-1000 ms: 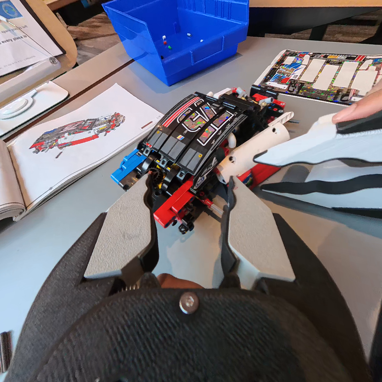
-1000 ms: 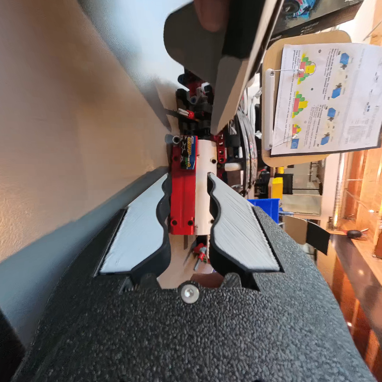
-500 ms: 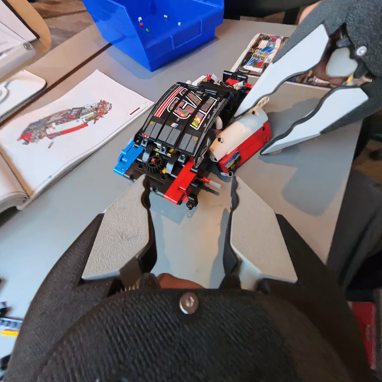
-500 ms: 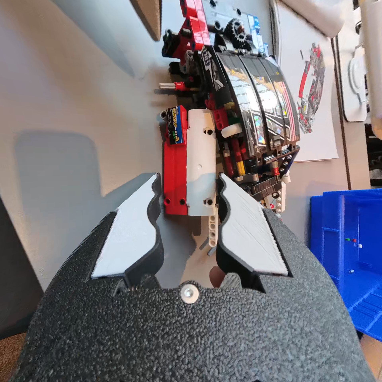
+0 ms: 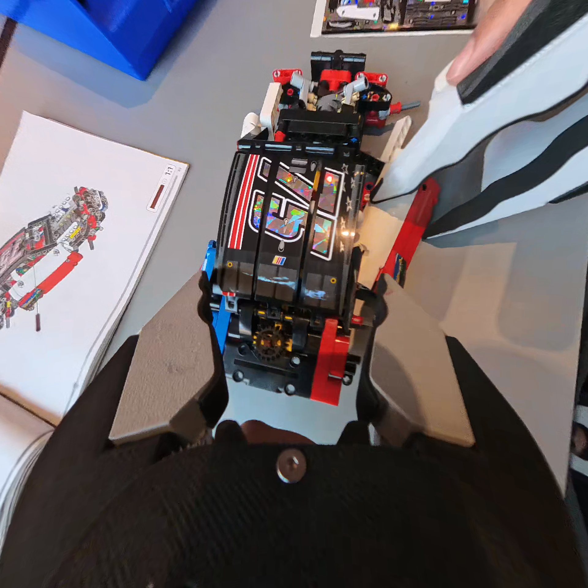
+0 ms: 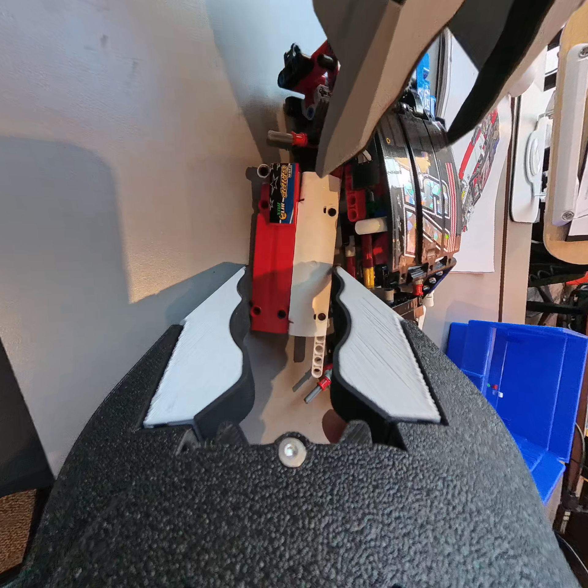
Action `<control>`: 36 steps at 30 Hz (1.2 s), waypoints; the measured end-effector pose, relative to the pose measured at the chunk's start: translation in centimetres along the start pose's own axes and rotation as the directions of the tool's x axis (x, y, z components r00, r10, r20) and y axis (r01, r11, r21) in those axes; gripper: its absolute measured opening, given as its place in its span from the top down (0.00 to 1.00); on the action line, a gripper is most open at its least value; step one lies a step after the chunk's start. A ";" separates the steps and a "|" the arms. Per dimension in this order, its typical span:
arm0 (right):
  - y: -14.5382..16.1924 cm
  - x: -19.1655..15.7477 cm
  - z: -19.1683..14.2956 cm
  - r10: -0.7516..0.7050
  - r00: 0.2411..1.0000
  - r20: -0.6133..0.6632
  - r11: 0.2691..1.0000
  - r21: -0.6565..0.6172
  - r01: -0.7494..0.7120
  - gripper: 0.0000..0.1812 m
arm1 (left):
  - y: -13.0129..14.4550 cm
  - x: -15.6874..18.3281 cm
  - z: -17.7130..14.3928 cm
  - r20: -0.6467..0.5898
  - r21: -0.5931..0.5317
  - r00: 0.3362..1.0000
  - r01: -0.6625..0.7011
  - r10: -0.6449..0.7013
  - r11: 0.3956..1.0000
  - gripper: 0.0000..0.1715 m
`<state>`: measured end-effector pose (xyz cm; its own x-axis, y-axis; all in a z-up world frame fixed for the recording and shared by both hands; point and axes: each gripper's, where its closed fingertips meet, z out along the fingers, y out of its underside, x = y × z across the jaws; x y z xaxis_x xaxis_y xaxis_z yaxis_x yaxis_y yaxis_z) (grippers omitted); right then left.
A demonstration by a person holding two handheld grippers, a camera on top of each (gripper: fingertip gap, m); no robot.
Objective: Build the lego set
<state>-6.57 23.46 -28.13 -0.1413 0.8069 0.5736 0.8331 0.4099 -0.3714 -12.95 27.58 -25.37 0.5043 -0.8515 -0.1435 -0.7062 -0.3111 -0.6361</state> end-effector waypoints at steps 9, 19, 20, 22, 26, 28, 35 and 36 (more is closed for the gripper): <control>0.2 0.5 -0.3 0.047 0.995 0.088 0.999 -0.002 -0.047 0.68 | 0.7 -0.7 0.4 -0.093 -0.088 0.996 -0.018 0.010 0.996 0.43; 0.2 0.1 0.7 0.059 0.981 0.183 0.998 0.006 -0.061 0.72 | 1.0 -0.8 1.5 -0.123 -0.107 0.992 -0.041 0.028 0.993 0.35; 0.2 0.1 0.7 0.063 0.980 0.191 0.998 0.005 -0.065 0.72 | 1.0 -0.8 1.5 -0.125 -0.110 0.991 -0.051 0.037 0.993 0.35; 0.2 0.1 0.8 0.066 0.977 0.202 0.998 0.000 -0.067 0.72 | 1.1 -0.8 1.5 -0.131 -0.119 0.990 -0.062 0.046 0.991 0.35; 0.0 0.1 0.5 -0.006 0.989 0.145 1.000 0.002 0.006 0.72 | 1.2 -0.7 1.3 -0.156 -0.136 0.985 -0.088 0.067 0.987 0.36; 0.0 0.1 0.2 -0.045 0.995 0.092 0.999 -0.006 0.046 0.72 | 1.2 -0.7 1.2 -0.180 -0.147 0.982 -0.086 0.059 0.985 0.36; -0.3 -0.9 -2.0 -0.159 0.984 -0.083 0.987 -0.003 0.159 0.72 | 0.9 -0.8 0.2 -0.300 -0.164 0.953 -0.002 -0.048 0.986 0.38; -0.4 -1.1 -2.3 -0.168 0.980 -0.108 0.986 0.001 0.169 0.72 | 0.7 -0.7 -0.1 -0.323 -0.157 0.943 0.027 -0.078 0.987 0.40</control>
<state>-5.54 21.37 -26.91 -0.2205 0.6762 0.7030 0.7966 0.5407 -0.2703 -13.81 27.93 -25.63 0.3695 -0.9155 0.1593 -0.7617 -0.3966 -0.5124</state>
